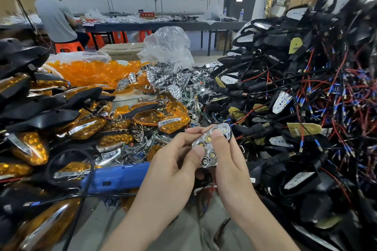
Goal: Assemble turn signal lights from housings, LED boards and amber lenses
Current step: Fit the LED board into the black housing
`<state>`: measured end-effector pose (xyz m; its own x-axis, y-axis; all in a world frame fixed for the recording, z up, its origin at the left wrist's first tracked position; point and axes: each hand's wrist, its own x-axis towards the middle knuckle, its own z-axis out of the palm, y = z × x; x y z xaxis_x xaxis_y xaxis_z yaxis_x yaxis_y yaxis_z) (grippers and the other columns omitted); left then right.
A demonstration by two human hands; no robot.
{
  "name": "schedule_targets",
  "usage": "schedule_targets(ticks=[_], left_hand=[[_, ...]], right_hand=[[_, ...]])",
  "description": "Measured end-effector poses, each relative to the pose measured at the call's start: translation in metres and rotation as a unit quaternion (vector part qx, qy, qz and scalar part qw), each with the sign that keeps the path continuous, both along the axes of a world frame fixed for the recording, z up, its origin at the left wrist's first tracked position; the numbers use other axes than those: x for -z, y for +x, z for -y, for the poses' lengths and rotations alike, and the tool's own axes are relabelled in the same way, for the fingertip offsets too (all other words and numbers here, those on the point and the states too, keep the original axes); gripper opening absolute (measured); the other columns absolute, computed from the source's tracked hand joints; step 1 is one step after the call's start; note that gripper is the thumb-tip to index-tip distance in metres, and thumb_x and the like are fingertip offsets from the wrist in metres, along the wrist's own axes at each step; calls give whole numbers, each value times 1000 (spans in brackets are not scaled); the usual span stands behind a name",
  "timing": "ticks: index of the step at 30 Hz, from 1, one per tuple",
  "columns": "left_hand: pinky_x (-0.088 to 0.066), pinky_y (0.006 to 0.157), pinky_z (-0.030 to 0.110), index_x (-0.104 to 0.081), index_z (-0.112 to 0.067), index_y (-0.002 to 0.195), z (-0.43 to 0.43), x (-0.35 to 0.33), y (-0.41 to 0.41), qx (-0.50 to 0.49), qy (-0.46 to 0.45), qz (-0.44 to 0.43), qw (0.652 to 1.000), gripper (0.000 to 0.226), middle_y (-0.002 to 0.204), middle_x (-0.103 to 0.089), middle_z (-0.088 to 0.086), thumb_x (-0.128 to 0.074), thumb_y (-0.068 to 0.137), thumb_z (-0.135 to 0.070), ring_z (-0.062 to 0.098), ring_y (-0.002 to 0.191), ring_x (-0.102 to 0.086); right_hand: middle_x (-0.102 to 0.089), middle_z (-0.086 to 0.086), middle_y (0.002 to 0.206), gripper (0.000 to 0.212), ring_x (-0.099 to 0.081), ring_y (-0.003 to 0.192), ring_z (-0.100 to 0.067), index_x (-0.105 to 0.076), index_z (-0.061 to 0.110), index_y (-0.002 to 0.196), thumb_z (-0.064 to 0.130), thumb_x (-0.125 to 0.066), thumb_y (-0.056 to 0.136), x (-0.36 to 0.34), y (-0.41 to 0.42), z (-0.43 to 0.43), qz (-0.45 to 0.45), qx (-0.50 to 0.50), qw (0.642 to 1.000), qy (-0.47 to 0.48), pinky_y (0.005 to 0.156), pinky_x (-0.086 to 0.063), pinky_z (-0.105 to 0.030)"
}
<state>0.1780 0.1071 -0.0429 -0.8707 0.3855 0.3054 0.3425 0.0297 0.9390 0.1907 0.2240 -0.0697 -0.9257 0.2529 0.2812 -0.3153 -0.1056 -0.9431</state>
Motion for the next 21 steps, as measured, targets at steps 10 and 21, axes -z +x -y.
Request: schedule_targets(ticks=[10, 21], left_hand=[[-56, 80, 25, -61, -27, 115, -2, 1, 1, 3, 12, 15, 1000, 27, 115, -67, -25, -54, 99, -7, 1, 104, -65], [-52, 77, 16, -62, -31, 117, -5, 0, 4, 9, 23, 24, 999, 25, 111, -69, -21, -58, 96, -18, -2, 96, -66]], right_hand=[[-76, 7, 111, 48, -71, 101, -13, -72, 45, 110, 69, -52, 74, 6, 1, -4, 68, -15, 997, -43, 79, -53, -34], [-76, -1, 116, 55, -70, 110, -24, -72, 32, 113, 69, -55, 76, 5, -4, -7, 76, 6, 994, -78, 91, -56, -51]])
